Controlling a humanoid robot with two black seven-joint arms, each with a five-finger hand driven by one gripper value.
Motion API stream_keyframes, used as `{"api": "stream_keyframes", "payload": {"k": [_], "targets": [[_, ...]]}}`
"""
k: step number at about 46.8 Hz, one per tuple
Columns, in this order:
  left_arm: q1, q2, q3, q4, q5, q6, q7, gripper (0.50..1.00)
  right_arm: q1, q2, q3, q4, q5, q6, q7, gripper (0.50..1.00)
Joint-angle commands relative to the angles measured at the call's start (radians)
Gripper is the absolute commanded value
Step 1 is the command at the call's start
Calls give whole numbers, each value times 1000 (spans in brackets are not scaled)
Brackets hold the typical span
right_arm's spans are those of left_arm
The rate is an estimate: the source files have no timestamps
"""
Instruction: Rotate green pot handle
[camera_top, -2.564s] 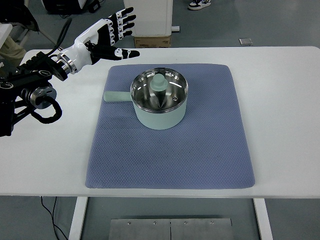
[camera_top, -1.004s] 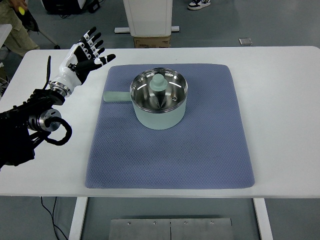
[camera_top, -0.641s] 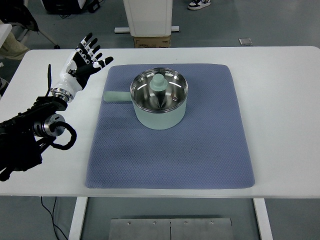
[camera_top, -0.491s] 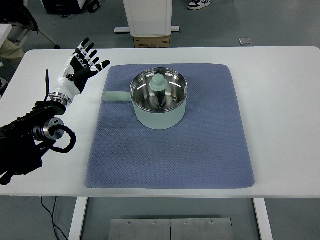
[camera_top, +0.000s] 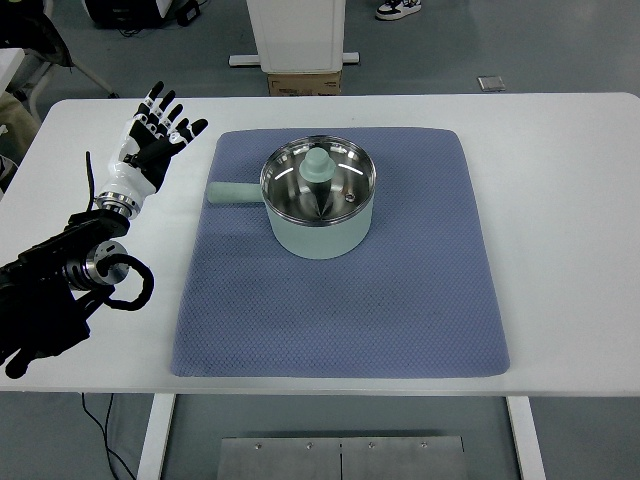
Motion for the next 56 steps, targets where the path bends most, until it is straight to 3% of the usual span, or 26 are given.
{"api": "stream_keyframes", "payload": {"k": [1, 27, 56], "targets": [[0, -5, 0, 0, -21, -2, 0, 1000, 0, 0, -1, 0, 0, -1, 0, 1000], [2, -64, -24, 0, -63, -10, 0, 1000, 0, 0, -1, 0, 0, 0, 0, 1000], [2, -57, -24, 0, -52, -12, 0, 1000, -1, 0, 0, 0, 0, 0, 0, 1000]]}}
